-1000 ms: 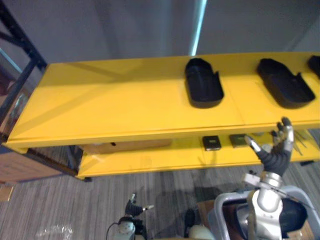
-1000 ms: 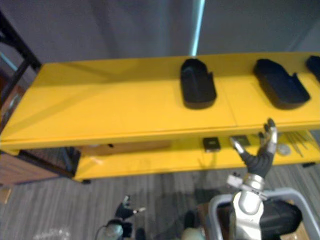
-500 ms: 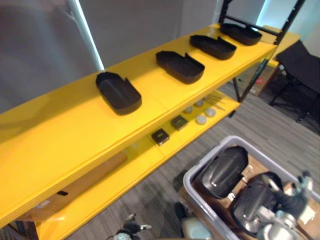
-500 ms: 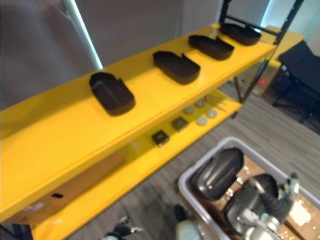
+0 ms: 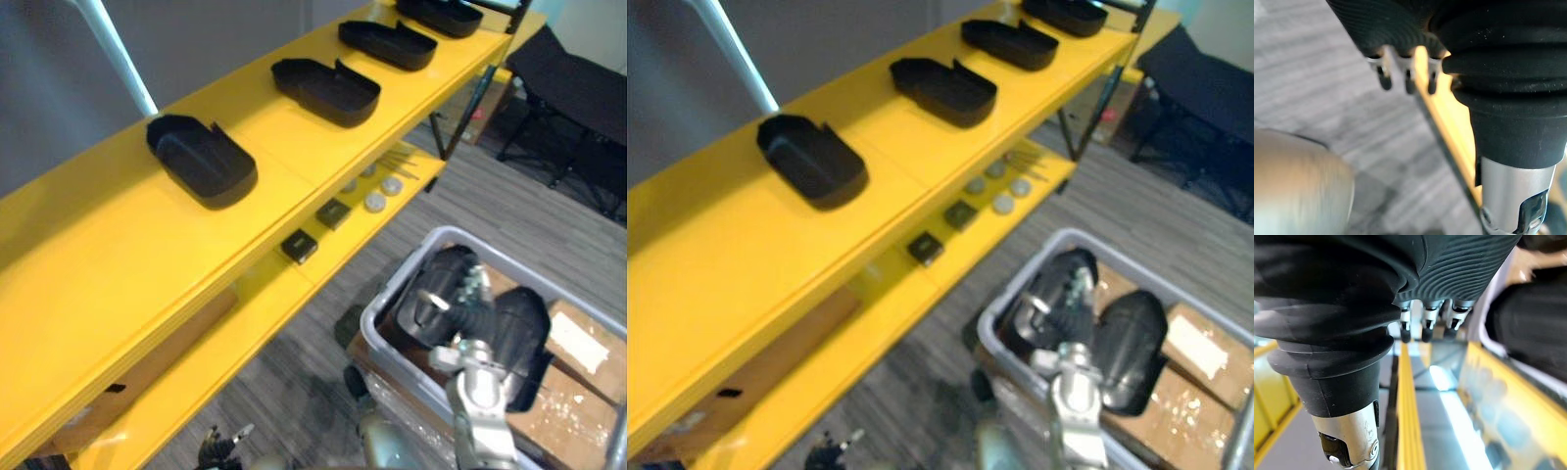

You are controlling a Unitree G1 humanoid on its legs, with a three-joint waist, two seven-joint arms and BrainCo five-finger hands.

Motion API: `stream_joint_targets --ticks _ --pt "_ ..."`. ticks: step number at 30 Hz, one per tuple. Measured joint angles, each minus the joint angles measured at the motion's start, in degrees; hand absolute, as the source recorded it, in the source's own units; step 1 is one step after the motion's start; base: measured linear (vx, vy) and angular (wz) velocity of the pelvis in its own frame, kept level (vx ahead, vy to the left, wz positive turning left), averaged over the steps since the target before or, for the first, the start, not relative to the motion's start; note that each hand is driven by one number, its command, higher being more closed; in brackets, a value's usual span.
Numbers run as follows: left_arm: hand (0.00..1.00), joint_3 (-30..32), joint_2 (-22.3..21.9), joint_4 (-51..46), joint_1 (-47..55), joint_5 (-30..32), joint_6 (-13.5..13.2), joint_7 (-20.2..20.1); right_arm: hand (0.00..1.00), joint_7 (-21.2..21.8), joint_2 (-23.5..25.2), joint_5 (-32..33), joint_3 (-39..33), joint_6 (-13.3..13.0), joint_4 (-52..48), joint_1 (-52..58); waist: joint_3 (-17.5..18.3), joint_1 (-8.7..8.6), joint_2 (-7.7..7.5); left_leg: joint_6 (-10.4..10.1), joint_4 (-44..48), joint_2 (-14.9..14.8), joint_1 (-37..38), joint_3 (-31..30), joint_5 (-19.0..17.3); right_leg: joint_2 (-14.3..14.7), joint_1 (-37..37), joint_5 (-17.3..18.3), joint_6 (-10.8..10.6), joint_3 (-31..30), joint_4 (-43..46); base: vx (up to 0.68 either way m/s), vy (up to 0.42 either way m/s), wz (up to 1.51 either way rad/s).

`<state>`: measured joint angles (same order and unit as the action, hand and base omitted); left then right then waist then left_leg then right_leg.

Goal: Walk over and take plastic housings, then place them on the shelf

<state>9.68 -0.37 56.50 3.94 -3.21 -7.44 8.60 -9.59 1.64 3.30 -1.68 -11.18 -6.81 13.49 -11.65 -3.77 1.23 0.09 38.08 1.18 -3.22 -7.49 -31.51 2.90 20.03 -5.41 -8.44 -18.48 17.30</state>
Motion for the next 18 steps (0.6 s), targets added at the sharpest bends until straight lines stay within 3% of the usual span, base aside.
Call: stream_joint_targets --ticks 2,3,5,6,7,8,10,11,12,13,14,17,18 --pt "0.0 -1.25 0.0 -1.16 -0.72 1.33 -0.01 0.1 0.0 0.37 1.02 0.5 1.6 0.03 -3.02 1.57 -0.55 0.05 -0.87 0.34 3.75 0.97 -0.62 0.25 -0.79 -0.37 0.06 0.16 -0.02 0.73 2.35 -0.18 0.07 0.04" --pt "0.0 -1.95 -0.02 -2.43 -0.98 1.85 -0.07 0.15 0.0 0.75 1.95 0.5 2.82 -0.04 -5.04 2.16 -0.87 0.37 -2.14 1.14 4.97 2.32 -0.78 1.97 -1.23 -1.01 -0.17 -0.97 -1.13 -0.92 1.47 -0.3 0.128 -0.75" --pt "0.0 -1.97 -0.41 -3.58 -1.57 1.9 -0.08 0.49 0.0 0.78 2.06 0.56 4.65 -0.03 -5.76 2.13 -1.42 1.53 -3.0 2.21 5.39 2.41 -1.74 7.39 -1.28 -1.4 -0.56 -9.42 3.56 -2.21 -5.73 -0.4 0.169 -1.34" --pt "0.0 -1.51 -0.38 -3.48 -2.19 1.92 -0.11 0.91 0.0 0.78 2.0 0.58 5.83 0.03 -5.81 2.25 -2.37 2.59 -2.87 4.77 4.03 1.18 -2.57 12.08 -0.01 -2.59 -1.54 -12.25 9.65 2.63 -11.75 -0.42 0.122 -1.46" --pt "0.0 -1.03 -0.36 -2.83 -3.27 2.13 0.02 1.52 0.0 0.9 1.9 0.54 6.22 0.08 -5.81 3.49 -2.91 2.74 -3.52 6.3 2.73 0.3 -2.83 15.77 0.8 -3.85 -1.4 -9.61 9.16 9.99 -9.67 -0.43 0.09 -1.54" --pt "0.0 -0.97 -0.45 -1.58 -4.24 2.3 0.06 2.07 0.0 0.99 1.5 0.49 6.34 0.29 -5.19 4.39 -3.2 3.11 -3.16 6.76 1.15 -0.63 -3.12 18.11 2.01 -4.85 -0.85 -7.02 9.28 16.01 -6.19 -0.49 0.114 -1.36" --pt "0.0 -1.06 -0.08 1.22 -4.61 4.13 0.08 2.46 0.0 1.53 1.46 0.46 6.43 0.39 -1.99 4.46 -2.29 3.06 -2.22 6.18 -6.32 -2.34 -2.77 22.67 7.47 -6.56 -0.47 0.47 8.87 20.21 6.1 -0.35 0.114 -1.35" --pt "0.0 -1.55 0.21 2.28 -4.56 4.33 0.15 2.45 0.0 2.1 1.42 0.47 6.24 0.35 -0.1 4.24 -1.51 2.81 -1.83 5.02 -12.46 -2.32 -2.62 23.78 11.11 -7.96 -1.94 5.42 7.39 20.37 10.59 -0.19 0.071 -0.9" --pt "0.0 -1.77 0.38 2.78 -4.45 4.37 0.17 2.44 0.0 2.24 1.37 0.47 6.11 0.29 0.98 4.06 -1.03 2.64 -1.77 4.24 -15.52 -2.2 -2.47 24.09 12.8 -8.46 -3.19 7.23 7.06 20.58 11.51 -0.2 0.048 -0.71" --pt "0.0 -1.92 1.28 3.03 -3.87 4.4 0.12 2.42 0.0 2.48 1.45 0.47 5.71 0.3 3.49 3.33 -0.09 2.86 -1.97 1.53 -20.76 -2.26 -2.81 25.67 14.94 -10.73 -6.19 9.7 6.6 21.45 11.74 -0.11 -0.033 -0.78" --pt "0.0 -1.66 1.97 2.98 -3.26 4.21 0.3 2.37 0.0 2.9 1.43 0.47 5.74 0.31 5.29 1.95 0.52 3.47 -2.76 1.55 -23.23 -2.29 -3.12 27.32 17.33 -13.42 -9.63 10.4 6.33 23.29 10.79 -0.15 -0.051 -0.97" --pt "0.0 -0.86 4.63 3.14 -1.69 4.04 0.24 2.46 0.0 3.12 1.47 0.38 5.83 0.36 8.54 -1.41 2.15 4.74 -3.61 2.4 -22.42 -3.45 -6.45 33.36 18.24 -20.54 -13.87 8.95 4.38 26.54 4.38 -0.12 -0.151 -1.26" --pt "0.0 -0.81 4.95 3.19 -1.45 3.9 0.23 2.46 0.0 3.1 1.39 0.35 5.76 0.35 8.55 -1.41 2.23 4.66 -3.3 2.38 -21.47 -4.35 -7.54 34.16 18.23 -20.83 -13.92 8.62 3.86 26.9 3.29 -0.07 -0.192 -0.98"
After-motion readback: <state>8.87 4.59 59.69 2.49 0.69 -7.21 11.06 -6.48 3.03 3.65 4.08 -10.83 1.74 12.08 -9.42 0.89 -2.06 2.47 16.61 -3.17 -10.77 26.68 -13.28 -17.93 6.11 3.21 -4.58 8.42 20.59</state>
